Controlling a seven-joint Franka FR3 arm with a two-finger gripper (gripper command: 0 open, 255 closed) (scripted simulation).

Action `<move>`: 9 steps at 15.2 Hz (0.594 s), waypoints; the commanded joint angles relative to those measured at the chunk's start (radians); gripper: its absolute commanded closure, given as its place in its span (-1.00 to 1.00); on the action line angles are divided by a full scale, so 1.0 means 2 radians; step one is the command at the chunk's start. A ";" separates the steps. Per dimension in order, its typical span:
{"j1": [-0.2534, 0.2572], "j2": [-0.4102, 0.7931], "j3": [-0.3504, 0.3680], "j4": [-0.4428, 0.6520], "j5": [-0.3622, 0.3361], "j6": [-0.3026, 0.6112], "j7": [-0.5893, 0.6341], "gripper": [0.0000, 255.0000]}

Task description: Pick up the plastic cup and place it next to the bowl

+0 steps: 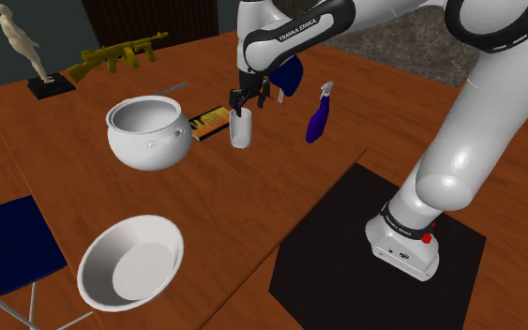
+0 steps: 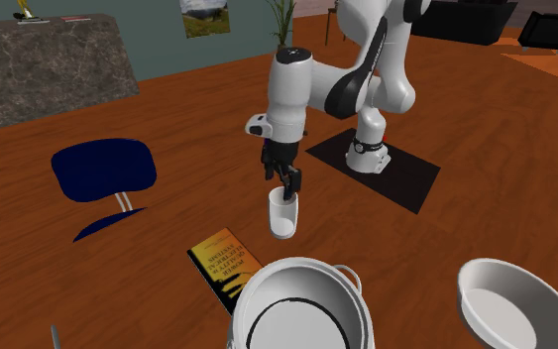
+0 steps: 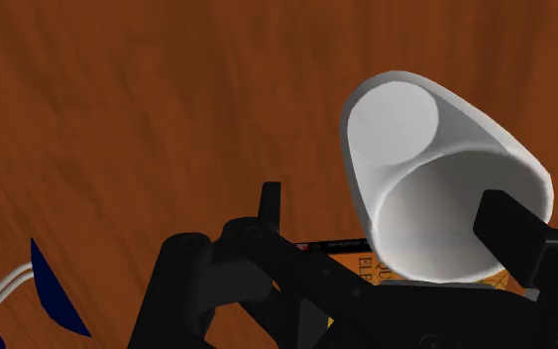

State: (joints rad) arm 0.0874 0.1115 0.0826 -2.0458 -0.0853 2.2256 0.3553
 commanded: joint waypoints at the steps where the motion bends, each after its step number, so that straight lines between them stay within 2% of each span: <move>1: 0.000 0.008 -0.001 -0.004 -0.002 0.013 0.001 -1.00; 5: -0.001 0.022 -0.002 -0.012 -0.004 0.034 0.002 -1.00; 9: -0.001 0.022 -0.002 -0.012 -0.004 0.034 0.002 -1.00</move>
State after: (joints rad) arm 0.0858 0.1548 0.0793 -2.0687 -0.0939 2.2932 0.3599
